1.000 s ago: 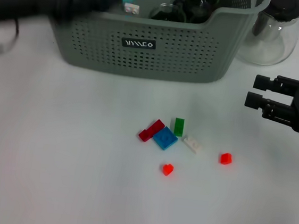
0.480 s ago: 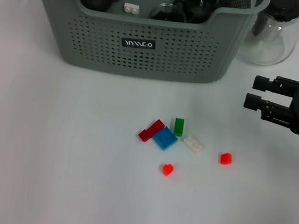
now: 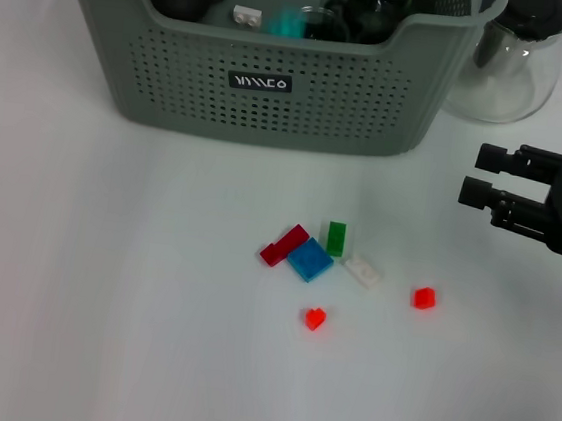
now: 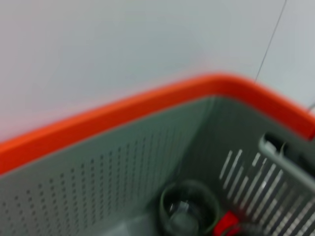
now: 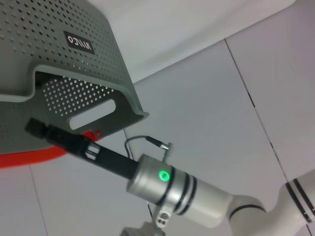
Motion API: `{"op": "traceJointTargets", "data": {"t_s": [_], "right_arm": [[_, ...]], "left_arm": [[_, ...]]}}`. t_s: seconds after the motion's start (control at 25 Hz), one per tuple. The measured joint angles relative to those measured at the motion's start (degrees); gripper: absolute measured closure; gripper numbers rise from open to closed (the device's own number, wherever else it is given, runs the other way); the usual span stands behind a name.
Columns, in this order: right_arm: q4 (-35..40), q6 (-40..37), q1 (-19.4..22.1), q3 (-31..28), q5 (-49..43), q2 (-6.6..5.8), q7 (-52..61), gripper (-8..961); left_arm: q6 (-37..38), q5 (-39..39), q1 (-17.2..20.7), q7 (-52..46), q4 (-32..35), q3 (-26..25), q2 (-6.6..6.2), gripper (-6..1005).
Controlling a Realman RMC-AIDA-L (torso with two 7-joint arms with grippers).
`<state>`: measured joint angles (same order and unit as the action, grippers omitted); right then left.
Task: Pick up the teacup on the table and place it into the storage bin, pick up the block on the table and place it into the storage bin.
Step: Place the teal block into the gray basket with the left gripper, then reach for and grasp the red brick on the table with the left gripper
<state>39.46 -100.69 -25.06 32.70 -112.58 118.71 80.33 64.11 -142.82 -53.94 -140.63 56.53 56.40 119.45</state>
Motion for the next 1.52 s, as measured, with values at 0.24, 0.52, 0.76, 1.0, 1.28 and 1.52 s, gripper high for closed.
{"op": "traceJointTargets", "data": {"t_s": [0.24,0.52,0.76,1.0,1.28,1.52], "right_arm": [[0.0,-0.08,0.01,0.0,0.0,-0.04,0.0,339],[0.01,0.3,0.02,-0.1,-0.05,-0.01,0.0,339],[0.01,0.51,-0.45,-0.1,-0.05,-0.27,0.53,339],[0.01,0.58,-0.8,-0.22,-0.02,-0.33,0.73,339],[0.0,0.42,-0.92,-0.49,0.0,-0.32,1.19,339],[0.0,0.19,-0.7,-0.82,0.0,-0.32,1.22,339]], "left_arm": [[5.46,16.59,9.04,6.35,9.4,-2.38,0.08,406],[20.07,42.44,25.54,36.84,5.64,-16.19,3.75,320],[34.46,41.11,34.27,64.94,-6.63,-23.72,4.84,336],[33.08,31.67,36.18,84.62,-21.3,-25.18,5.11,377],[19.81,29.45,32.15,96.65,-36.12,-23.09,5.15,424],[11.13,30.09,29.44,105.16,-44.43,-23.82,5.25,476]]}}
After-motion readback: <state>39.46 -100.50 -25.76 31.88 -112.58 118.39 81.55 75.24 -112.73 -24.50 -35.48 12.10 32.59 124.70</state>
